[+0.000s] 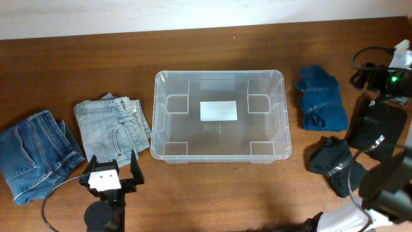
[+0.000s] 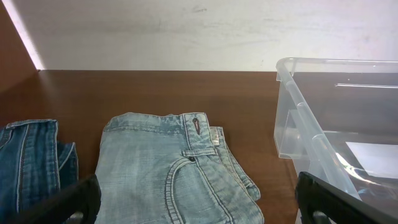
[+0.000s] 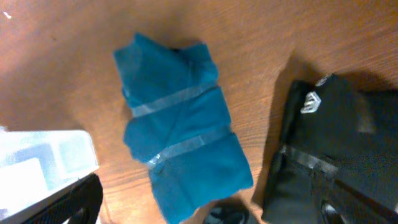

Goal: Pack container
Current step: 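Move the right gripper to the folded teal garment and grasp it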

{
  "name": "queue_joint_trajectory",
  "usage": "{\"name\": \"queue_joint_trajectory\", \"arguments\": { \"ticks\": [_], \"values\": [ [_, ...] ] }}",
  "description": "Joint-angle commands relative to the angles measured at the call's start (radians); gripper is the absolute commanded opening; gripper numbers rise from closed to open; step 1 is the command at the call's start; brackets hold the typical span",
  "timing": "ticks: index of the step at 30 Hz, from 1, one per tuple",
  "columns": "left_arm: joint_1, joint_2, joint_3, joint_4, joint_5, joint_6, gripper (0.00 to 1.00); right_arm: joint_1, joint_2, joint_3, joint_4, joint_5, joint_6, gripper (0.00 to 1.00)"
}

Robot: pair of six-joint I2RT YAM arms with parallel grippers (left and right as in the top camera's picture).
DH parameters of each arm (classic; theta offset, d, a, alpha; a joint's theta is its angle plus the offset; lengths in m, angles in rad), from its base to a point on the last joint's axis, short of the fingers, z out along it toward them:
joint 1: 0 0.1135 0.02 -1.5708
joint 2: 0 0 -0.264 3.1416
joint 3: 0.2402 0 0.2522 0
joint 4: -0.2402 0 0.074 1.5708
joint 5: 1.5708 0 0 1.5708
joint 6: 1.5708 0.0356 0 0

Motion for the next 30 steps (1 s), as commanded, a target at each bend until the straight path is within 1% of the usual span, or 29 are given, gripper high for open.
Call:
{"name": "queue_joint_trajectory", "arguments": {
  "ticks": [1,2,5,10,17,19,20,21,22,23,28,30],
  "values": [
    [0.004,-0.008,-0.01,0.004,0.003,0.019,0.99,-0.001,0.091,0.013,0.014,-0.031,-0.061,1.0],
    [0.004,-0.008,-0.01,0.004,0.003,0.019,0.99,-0.001,0.115,0.013,0.017,-0.03,-0.071,0.96],
    [0.004,-0.008,-0.01,0.004,0.003,0.019,0.99,-0.001,0.184,0.013,0.033,-0.032,-0.083,0.92],
    [0.004,-0.008,-0.01,0.004,0.003,0.019,0.99,0.0,0.293,0.013,0.043,-0.08,-0.094,0.92],
    [0.004,-0.008,-0.01,0.004,0.004,0.019,0.99,0.001,0.427,0.013,0.032,-0.101,-0.094,0.92],
    [0.004,-0.008,-0.01,0.004,0.004,0.019,0.99,0.001,0.449,0.013,0.026,-0.131,-0.093,0.87],
    [0.004,-0.008,-0.01,0.004,0.003,0.019,0.99,0.001,0.455,0.013,0.022,-0.145,-0.094,0.81],
    [0.004,-0.008,-0.01,0.004,0.003,0.019,0.99,0.001,0.46,0.013,0.013,-0.151,-0.093,0.66],
    [0.004,-0.008,-0.01,0.004,0.003,0.019,0.99,0.001,0.461,0.013,0.008,-0.15,-0.093,0.61],
    [0.004,-0.008,-0.01,0.004,0.004,0.019,1.0,0.001,0.461,0.013,0.005,-0.151,-0.093,0.58],
    [0.004,-0.008,-0.01,0.004,0.004,0.019,0.99,0.001,0.461,0.013,-0.017,-0.15,-0.093,0.57],
    [0.004,-0.008,-0.01,0.004,0.003,0.019,0.99,0.001,0.461,0.013,-0.026,-0.15,-0.093,0.5]
  ]
}}
